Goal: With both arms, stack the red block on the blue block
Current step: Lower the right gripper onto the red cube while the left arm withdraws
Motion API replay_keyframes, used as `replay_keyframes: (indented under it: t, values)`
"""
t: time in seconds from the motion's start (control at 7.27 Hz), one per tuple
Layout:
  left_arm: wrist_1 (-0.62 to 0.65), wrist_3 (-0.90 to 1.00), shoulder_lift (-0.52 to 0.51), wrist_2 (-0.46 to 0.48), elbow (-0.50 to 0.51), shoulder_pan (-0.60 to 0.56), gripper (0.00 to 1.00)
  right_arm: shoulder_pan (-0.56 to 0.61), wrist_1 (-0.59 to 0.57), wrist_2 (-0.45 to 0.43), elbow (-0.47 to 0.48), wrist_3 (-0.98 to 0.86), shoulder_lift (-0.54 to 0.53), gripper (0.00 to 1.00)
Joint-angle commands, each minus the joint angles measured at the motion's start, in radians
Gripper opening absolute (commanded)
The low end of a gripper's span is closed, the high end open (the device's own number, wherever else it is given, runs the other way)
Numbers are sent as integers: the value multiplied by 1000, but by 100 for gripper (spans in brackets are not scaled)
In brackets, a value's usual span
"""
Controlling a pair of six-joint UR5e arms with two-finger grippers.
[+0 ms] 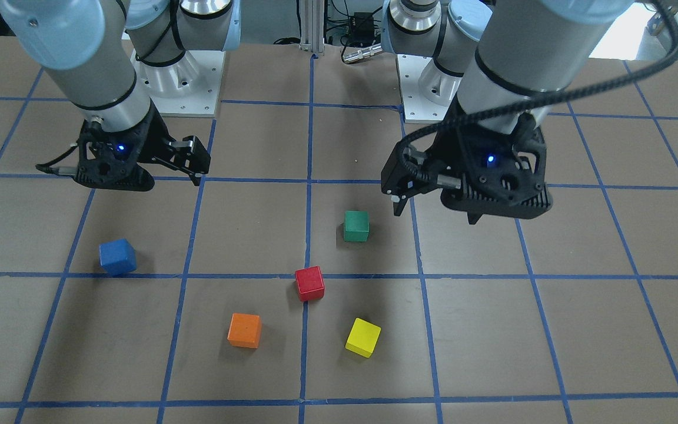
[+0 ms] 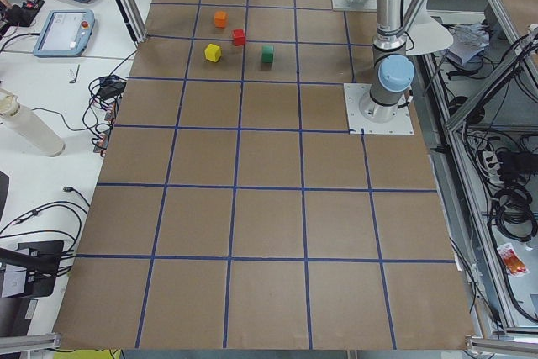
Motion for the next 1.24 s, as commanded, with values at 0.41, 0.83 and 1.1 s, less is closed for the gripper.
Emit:
replay_keyframes:
  t: [0.41,0.83,1.1]
  values:
    - [-41,8,26,49,12,3,100,175,-342,0,0,185,216,100]
    - [-35,11,17,49,0,12,100,281,-494,-14,-6,176,348,100]
    - [-39,34,23,49,0,10,100,287,-544,-14,-6,124,387,100]
